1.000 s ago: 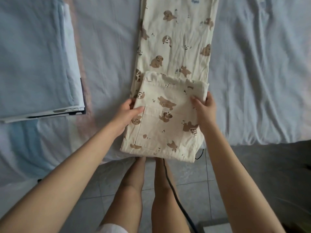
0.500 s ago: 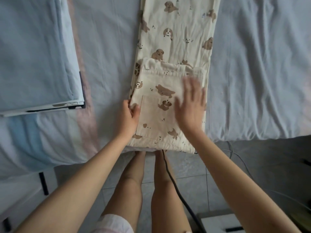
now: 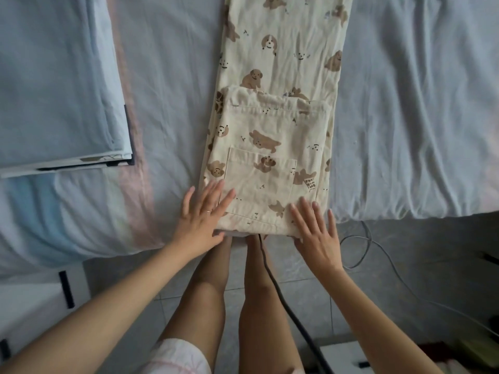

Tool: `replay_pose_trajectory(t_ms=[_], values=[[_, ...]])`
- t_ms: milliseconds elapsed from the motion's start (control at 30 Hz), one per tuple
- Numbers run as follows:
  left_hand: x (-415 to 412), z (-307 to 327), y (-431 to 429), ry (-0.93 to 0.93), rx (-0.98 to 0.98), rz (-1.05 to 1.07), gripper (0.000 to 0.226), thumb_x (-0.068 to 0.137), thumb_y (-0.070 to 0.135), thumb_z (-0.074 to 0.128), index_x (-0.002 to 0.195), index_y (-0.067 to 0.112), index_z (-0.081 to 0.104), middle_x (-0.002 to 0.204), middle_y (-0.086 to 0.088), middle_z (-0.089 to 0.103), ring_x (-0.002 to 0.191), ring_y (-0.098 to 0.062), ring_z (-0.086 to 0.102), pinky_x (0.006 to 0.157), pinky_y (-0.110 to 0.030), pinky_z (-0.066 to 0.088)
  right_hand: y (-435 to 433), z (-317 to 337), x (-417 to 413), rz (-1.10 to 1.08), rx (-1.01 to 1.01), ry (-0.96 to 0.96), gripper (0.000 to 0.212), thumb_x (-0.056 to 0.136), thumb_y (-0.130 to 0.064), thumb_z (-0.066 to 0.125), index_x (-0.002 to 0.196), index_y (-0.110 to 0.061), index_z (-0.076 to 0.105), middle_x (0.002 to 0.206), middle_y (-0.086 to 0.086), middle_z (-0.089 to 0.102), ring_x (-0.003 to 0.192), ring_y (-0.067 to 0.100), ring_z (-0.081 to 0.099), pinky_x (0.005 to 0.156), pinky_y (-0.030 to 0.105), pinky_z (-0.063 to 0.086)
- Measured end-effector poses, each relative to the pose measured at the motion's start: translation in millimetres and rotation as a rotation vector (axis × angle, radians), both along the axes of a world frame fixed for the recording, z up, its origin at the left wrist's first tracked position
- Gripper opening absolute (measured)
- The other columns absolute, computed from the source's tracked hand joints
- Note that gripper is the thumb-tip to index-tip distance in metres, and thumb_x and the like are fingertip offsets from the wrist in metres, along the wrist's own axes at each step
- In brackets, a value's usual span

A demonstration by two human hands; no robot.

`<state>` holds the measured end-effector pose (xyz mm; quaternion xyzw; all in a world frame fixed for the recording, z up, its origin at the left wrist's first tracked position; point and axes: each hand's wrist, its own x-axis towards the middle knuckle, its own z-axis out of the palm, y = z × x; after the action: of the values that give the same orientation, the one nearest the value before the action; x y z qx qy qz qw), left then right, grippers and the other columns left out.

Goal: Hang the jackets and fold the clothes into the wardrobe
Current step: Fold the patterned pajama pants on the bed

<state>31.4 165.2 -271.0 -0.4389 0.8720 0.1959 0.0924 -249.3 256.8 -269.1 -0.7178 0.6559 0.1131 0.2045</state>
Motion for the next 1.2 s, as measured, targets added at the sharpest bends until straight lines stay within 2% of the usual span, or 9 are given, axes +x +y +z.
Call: replay_pose_trajectory(t_ms=[133, 300, 434, 567, 701, 801, 934, 1068, 1201], values=[[10, -8, -18, -0.106, 0.040, -0.236, 0.099, 0.073, 0.017, 0.065, 0.152, 0.015, 0.006, 0.160, -0.007, -0.003, 0.147, -0.025, 0.007, 0.117, -0.047, 0.007, -31, 3, 8, 0.039, -0.081, -0.092, 0.097, 0.072, -0.003, 0.072, 0.152, -0.018, 0.020, 0.159, 0.004, 0.016, 0.146, 0.025, 0.015, 0.121, 0.042, 0.005], [-1, 10, -39, -0.061, -0.072, -0.397, 0.061, 0.078, -0.007, 0.043, 0.139, -0.002, 0.039, 0.137, -0.025, 0.049, 0.122, -0.035, 0.054, 0.117, -0.041, 0.016, -48, 28, 4, 0.099, -0.051, -0.204, 0.086, 0.053, 0.000, 0.085, 0.133, -0.008, 0.055, 0.138, 0.010, 0.053, 0.123, 0.036, 0.053, 0.095, 0.045, 0.048], [-20, 67, -82, -0.253, 0.343, -0.358, 0.070, 0.085, -0.002, 0.037, 0.148, 0.025, 0.030, 0.153, -0.003, 0.032, 0.134, -0.023, 0.042, 0.110, -0.032, 0.035, -82, 78, -7, 0.062, 0.106, -0.217, 0.072, 0.069, 0.001, 0.066, 0.135, -0.026, 0.054, 0.137, -0.008, 0.054, 0.118, 0.021, 0.060, 0.079, 0.030, 0.054], [-31, 104, -120, -0.246, 0.746, -0.255, 0.033, 0.077, 0.004, 0.045, 0.098, 0.015, 0.068, 0.099, -0.008, 0.062, 0.088, -0.022, 0.059, 0.074, -0.027, 0.045, -123, 117, -19, -0.081, 0.605, -0.192, 0.046, 0.084, -0.005, 0.046, 0.123, -0.024, 0.064, 0.096, 0.001, 0.066, 0.086, 0.021, 0.057, 0.070, 0.029, 0.041], [-29, 126, -108, -0.149, 1.235, -0.102, 0.010, 0.048, 0.013, 0.043, 0.052, 0.018, 0.035, 0.051, 0.005, 0.034, 0.049, -0.011, 0.028, 0.045, -0.024, 0.020, -138, 130, -26, -0.188, 1.142, -0.261, 0.023, 0.069, -0.003, 0.049, 0.079, -0.018, 0.064, 0.079, 0.000, 0.057, 0.083, 0.019, 0.052, 0.075, 0.029, 0.042], [-23, 141, -107, -0.031, 1.437, 0.011, 0.014, 0.042, 0.016, 0.051, 0.039, 0.022, 0.039, 0.042, 0.012, 0.030, 0.041, -0.003, 0.027, 0.042, -0.017, 0.020, -144, 152, -29, -0.281, 1.298, -0.346, 0.043, 0.053, -0.004, 0.050, 0.093, -0.012, 0.062, 0.093, 0.005, 0.059, 0.083, 0.013, 0.053, 0.064, 0.014, 0.045], [-20, 162, -158, 0.247, 1.376, 0.263, 0.017, 0.039, 0.029, 0.062, 0.052, 0.020, 0.055, 0.048, 0.008, 0.046, 0.044, -0.002, 0.044, 0.044, -0.012, 0.034, -169, 166, -63, -0.556, 1.214, -0.669, 0.041, 0.050, -0.001, 0.053, 0.091, 0.000, 0.060, 0.086, 0.009, 0.063, 0.080, 0.018, 0.060, 0.060, 0.018, 0.050], [-37, 142, -241, 0.679, 1.054, 0.672, 0.047, 0.048, 0.031, 0.071, 0.086, 0.005, 0.062, 0.071, -0.003, 0.060, 0.063, -0.011, 0.057, 0.057, -0.018, 0.047, -230, 143, -106, -0.949, 0.761, -1.151, 0.028, 0.060, -0.020, 0.064, 0.079, -0.001, 0.070, 0.077, 0.013, 0.068, 0.062, 0.021, 0.067, 0.056, 0.024, 0.054], [-80, 84, -291, 0.995, 1.006, 0.980, 0.043, 0.091, 0.044, 0.052, 0.119, 0.012, 0.062, 0.102, -0.001, 0.070, 0.098, -0.019, 0.065, 0.083, -0.028, 0.052, -286, 93, -110, -1.252, 0.327, -1.505, 0.060, 0.072, -0.064, 0.048, 0.106, -0.021, 0.073, 0.110, 0.009, 0.069, 0.097, 0.022, 0.069, 0.075, 0.036, 0.058]])
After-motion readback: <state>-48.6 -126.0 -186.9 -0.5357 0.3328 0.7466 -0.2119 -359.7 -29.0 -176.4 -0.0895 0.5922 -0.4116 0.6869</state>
